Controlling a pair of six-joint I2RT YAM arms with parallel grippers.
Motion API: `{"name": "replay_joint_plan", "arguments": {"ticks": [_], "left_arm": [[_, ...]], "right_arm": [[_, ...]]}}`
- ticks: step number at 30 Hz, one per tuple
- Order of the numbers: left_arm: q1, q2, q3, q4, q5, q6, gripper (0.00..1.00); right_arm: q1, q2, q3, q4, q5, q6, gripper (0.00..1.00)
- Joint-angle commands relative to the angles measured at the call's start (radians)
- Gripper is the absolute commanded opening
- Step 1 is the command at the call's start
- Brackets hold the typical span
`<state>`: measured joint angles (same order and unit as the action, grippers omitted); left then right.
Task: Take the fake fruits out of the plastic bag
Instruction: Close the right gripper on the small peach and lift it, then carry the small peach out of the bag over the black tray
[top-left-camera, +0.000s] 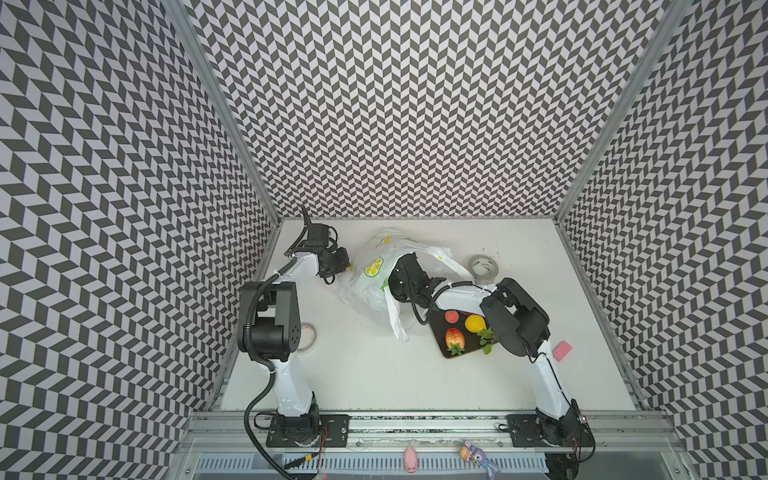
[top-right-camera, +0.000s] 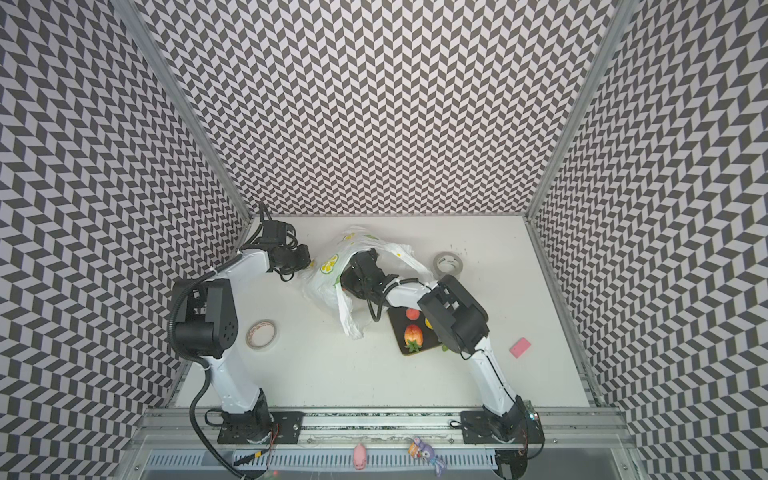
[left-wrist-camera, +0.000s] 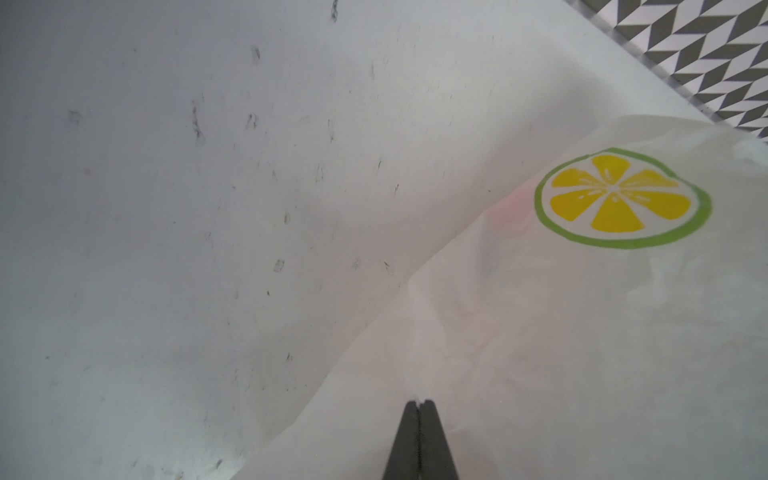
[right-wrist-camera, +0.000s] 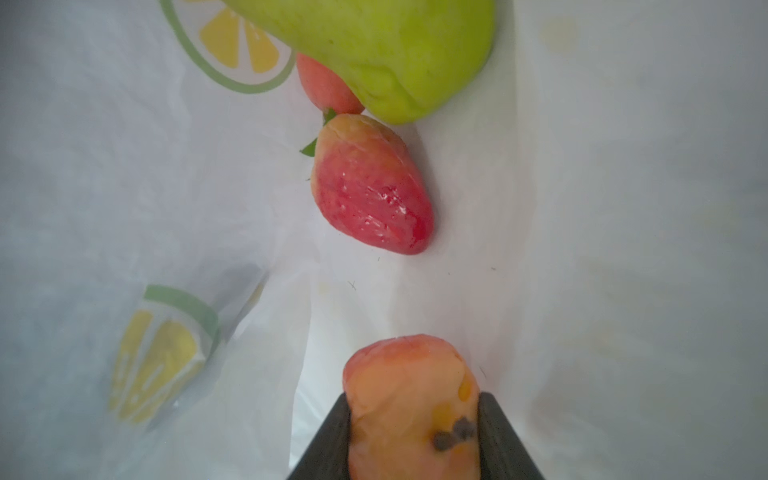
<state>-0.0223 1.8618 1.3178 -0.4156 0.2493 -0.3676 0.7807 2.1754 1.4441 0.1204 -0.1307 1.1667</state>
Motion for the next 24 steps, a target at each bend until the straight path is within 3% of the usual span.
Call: {"name": "replay_joint_plan", "arguments": {"ticks": [1,12,24], "left_arm": [[0.009,-0.031,-0.02,0.031,0.004,0.02,0.0],[0.024,-0.051,-0.081,0.066,0.006,0.03,0.0],[0.042,-0.075,-0.109,0.081,-0.003,0.035,0.0]], "right_arm": [[-0.013,-0.116,-0.083,0.049,0.034,-0.047,0.31],[-0.03,-0.432,-0.346,-0.025,0.055,-0.191,0.31],[-0.073,-0.885,-0.604,-0.281,0.096,-0.252,0.31]]}}
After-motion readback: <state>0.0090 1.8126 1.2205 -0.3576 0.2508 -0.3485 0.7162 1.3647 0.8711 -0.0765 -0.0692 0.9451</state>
